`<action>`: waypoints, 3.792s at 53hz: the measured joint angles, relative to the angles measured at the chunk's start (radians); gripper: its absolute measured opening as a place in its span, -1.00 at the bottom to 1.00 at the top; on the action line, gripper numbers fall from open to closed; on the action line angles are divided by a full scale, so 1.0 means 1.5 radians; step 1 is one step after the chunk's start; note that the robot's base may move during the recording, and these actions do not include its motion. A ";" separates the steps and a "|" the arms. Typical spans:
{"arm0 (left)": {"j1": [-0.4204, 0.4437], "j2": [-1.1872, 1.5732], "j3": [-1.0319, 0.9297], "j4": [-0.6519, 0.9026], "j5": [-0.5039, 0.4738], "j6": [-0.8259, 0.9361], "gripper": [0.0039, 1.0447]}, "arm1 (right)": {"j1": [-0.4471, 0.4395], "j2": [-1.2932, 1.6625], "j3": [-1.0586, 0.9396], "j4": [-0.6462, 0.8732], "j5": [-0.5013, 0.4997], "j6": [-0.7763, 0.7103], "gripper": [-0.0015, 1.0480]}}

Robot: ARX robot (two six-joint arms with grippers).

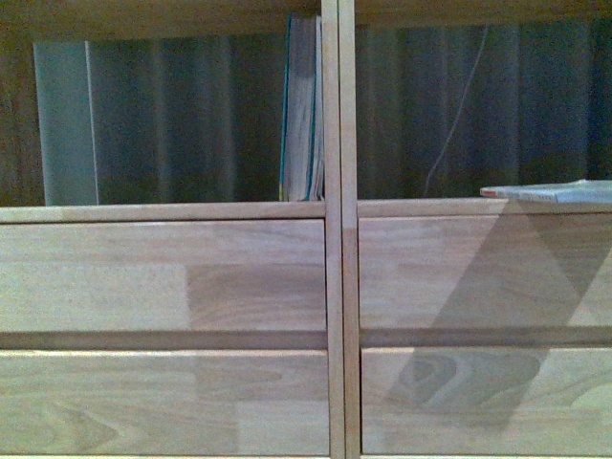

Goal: Organize books on shelf

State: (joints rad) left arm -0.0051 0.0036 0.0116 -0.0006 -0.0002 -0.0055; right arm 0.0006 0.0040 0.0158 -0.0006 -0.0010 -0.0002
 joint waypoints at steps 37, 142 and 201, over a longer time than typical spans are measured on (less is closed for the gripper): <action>0.000 0.000 0.000 0.000 0.000 0.001 0.87 | -0.005 0.192 0.079 0.102 -0.174 0.185 0.87; 0.001 0.000 0.000 0.000 0.002 0.001 0.87 | -0.081 1.170 0.607 0.542 -0.116 0.799 -0.86; -0.025 1.190 0.844 0.419 0.262 -0.414 0.87 | 0.037 0.942 0.574 0.642 -0.271 0.644 -0.86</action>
State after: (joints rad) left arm -0.0433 1.7885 1.2774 0.6277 0.3923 -0.6262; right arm 0.0563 1.4174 0.8772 0.9623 -0.4076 0.9661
